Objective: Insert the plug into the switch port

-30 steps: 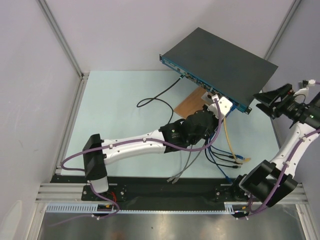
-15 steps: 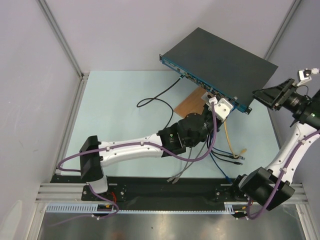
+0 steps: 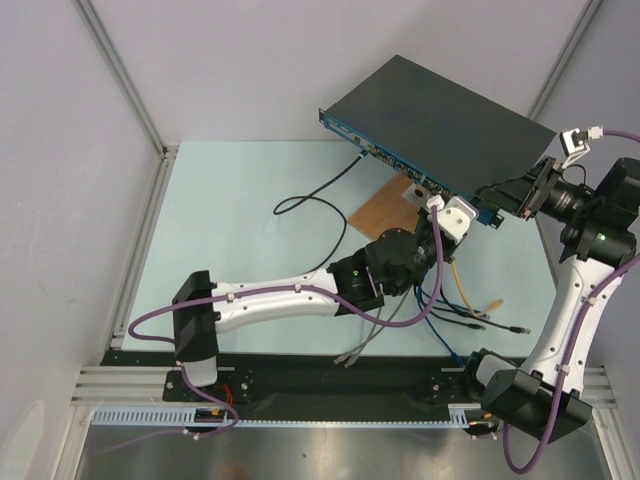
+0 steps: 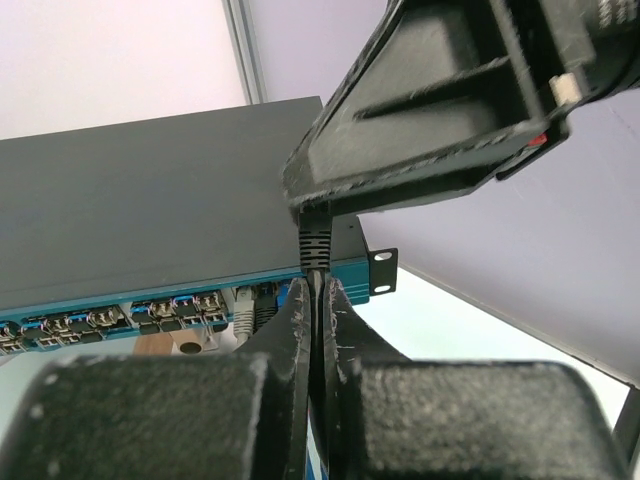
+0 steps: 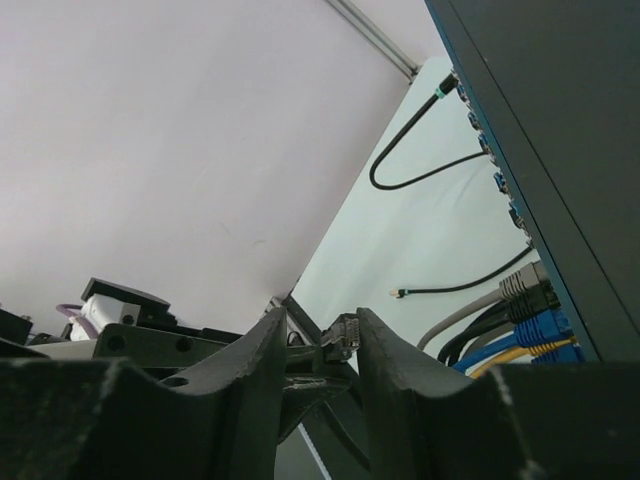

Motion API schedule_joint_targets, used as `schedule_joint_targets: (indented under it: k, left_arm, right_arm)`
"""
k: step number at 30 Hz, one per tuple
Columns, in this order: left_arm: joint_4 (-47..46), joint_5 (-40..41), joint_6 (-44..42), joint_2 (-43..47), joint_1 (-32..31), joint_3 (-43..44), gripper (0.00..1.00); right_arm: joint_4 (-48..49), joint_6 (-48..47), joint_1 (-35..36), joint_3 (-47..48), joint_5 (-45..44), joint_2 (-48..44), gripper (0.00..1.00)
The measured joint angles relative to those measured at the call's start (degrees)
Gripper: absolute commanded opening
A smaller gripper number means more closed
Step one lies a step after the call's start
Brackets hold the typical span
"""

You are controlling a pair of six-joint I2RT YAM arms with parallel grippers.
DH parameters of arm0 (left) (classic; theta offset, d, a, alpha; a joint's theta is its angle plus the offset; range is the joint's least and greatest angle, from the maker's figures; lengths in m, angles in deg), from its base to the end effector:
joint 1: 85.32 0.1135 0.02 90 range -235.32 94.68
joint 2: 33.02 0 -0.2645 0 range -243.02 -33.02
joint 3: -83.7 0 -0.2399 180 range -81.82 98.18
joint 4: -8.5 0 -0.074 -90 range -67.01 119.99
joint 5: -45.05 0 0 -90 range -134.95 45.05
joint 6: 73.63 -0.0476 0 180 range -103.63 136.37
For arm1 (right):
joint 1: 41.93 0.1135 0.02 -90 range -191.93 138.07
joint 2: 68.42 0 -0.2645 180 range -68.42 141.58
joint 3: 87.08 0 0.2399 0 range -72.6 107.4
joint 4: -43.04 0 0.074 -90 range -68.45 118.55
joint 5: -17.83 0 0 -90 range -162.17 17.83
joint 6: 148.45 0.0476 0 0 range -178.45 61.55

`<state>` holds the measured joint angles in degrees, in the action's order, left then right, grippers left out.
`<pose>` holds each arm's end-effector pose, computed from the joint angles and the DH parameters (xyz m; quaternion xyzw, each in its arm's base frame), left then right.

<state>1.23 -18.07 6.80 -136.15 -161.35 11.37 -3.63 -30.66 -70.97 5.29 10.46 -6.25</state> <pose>0.1255 -0.4152 0.4139 0.2844 0.5726 -0.2911 0.7117 0.1809 -0.0464 0.4454 -0.0612 0.7172 0.5239 0.4553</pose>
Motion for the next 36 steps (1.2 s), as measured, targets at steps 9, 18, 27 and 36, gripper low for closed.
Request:
schedule_joint_targets:
  k: [9, 18, 27, 36]
  left_arm:
    - [-0.2, 0.7, -0.3, -0.1, -0.2, 0.3, 0.16]
    - [-0.4, 0.8, -1.7, -0.3, -0.4, 0.3, 0.22]
    - [0.1, -0.1, -1.0, -0.3, 0.0, 0.3, 0.16]
    - [1.2, -3.8, 1.9, 0.1, 1.4, -0.2, 0.00]
  right_arm:
    - [5.9, 4.8, 1.7, -3.1, -2.1, -1.2, 0.00]
    - [9.2, 6.4, 2.0, -5.0, -0.9, -1.6, 0.00]
    - [13.3, 8.7, 1.8, -6.3, 0.8, -1.4, 0.00]
    - [13.9, 9.1, 1.6, -7.0, 1.5, -0.3, 0.00]
